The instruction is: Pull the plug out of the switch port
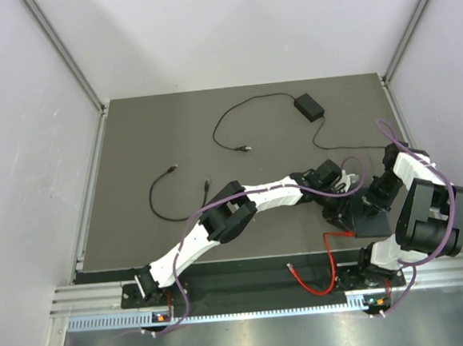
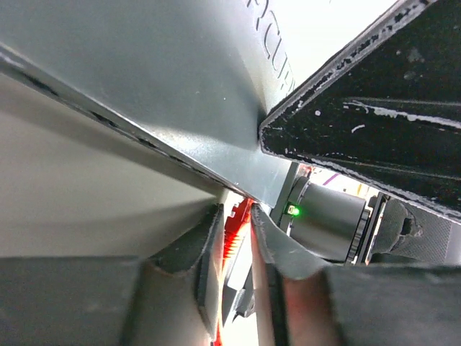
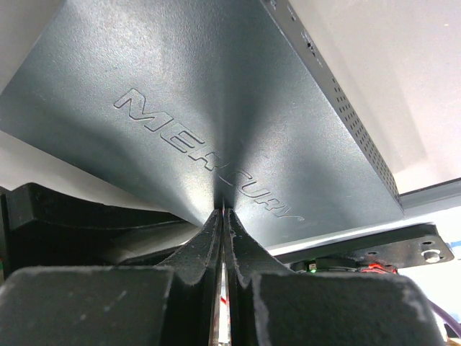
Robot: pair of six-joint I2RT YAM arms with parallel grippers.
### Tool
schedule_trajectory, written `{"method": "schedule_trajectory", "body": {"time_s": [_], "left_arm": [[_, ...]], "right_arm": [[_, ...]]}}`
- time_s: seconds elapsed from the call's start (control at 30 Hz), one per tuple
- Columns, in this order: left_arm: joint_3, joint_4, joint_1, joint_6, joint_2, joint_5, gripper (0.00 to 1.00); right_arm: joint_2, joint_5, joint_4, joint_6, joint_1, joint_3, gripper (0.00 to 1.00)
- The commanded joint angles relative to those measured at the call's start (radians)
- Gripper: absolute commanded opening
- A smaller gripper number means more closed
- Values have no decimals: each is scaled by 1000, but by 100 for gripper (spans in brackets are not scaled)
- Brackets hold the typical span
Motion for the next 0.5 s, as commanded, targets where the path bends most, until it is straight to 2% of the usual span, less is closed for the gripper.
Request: {"method": "schedule_trajectory", "body": {"time_s": [0.0, 0.17, 0.27, 0.47], "left_arm": [[20, -35, -11, 31, 44, -59, 23], [20, -35, -11, 34, 42, -59, 13], [21, -35, -11, 34, 45, -55, 0], [18, -37, -11, 36, 45, -45, 0]], "right_arm": [[33, 60, 55, -7, -8, -18, 0], [30, 61, 57, -5, -6, -20, 0], [30, 63, 55, -5, -6, -17, 0], [33, 64, 57, -5, -8, -16, 0]]}}
